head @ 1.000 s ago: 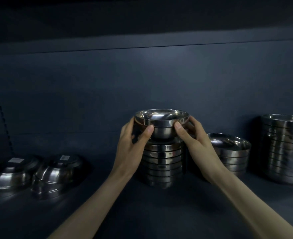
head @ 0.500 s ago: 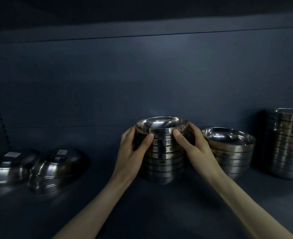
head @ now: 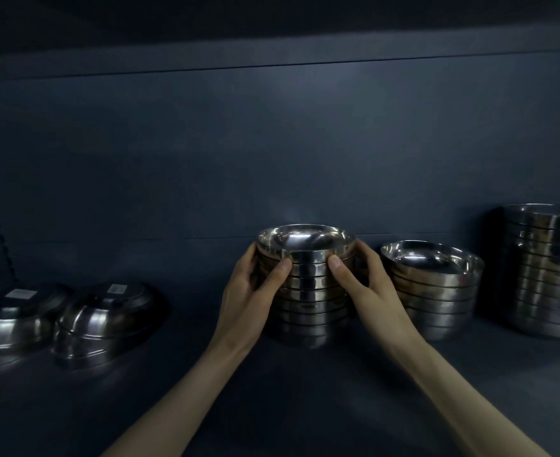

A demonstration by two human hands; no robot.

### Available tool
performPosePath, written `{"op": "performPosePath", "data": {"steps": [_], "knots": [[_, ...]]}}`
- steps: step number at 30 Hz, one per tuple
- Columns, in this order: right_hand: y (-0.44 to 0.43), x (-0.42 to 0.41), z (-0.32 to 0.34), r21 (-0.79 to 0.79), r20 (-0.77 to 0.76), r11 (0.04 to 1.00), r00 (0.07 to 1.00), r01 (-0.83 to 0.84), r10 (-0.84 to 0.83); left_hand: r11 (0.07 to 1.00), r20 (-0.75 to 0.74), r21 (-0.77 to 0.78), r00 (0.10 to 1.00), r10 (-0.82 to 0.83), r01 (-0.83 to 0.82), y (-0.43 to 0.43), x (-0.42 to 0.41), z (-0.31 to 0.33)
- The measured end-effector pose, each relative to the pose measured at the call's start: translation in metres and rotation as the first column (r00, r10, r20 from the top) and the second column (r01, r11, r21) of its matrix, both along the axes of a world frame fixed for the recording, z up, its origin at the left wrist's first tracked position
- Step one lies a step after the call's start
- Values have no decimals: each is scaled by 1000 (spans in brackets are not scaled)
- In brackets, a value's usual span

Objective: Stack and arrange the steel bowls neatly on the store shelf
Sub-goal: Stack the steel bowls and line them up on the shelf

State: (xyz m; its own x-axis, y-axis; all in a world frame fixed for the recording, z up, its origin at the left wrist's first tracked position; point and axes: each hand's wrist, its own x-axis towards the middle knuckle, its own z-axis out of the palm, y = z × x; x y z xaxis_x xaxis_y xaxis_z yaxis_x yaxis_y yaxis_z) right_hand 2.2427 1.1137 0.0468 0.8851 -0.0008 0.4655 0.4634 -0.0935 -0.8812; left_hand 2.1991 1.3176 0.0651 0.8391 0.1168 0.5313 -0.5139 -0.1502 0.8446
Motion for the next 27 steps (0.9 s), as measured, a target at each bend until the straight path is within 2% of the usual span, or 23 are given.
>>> {"op": "performPosePath", "data": {"steps": [9,13,16,23,27], "knots": [[6,-29,6,56,-80,998,996,41,-36,995,-76,45,993,88,-85,6,-26,8],[8,-47,14,80,-97,995,994,59,-51,976,-52,146,984,173,-164,14,-50,21],[13,-65,25,51,-90,996,994,73,-68,953,-13,208,974,226,-218,23,-71,31],[46,-115,39,-4,-95,1000,995,10,-10,928,-94,264,950,296,-263,53,-123,38],[62,-142,44,-112,-98,992,994,-61,50,927,-141,265,940,310,-266,69,-146,40]]}}
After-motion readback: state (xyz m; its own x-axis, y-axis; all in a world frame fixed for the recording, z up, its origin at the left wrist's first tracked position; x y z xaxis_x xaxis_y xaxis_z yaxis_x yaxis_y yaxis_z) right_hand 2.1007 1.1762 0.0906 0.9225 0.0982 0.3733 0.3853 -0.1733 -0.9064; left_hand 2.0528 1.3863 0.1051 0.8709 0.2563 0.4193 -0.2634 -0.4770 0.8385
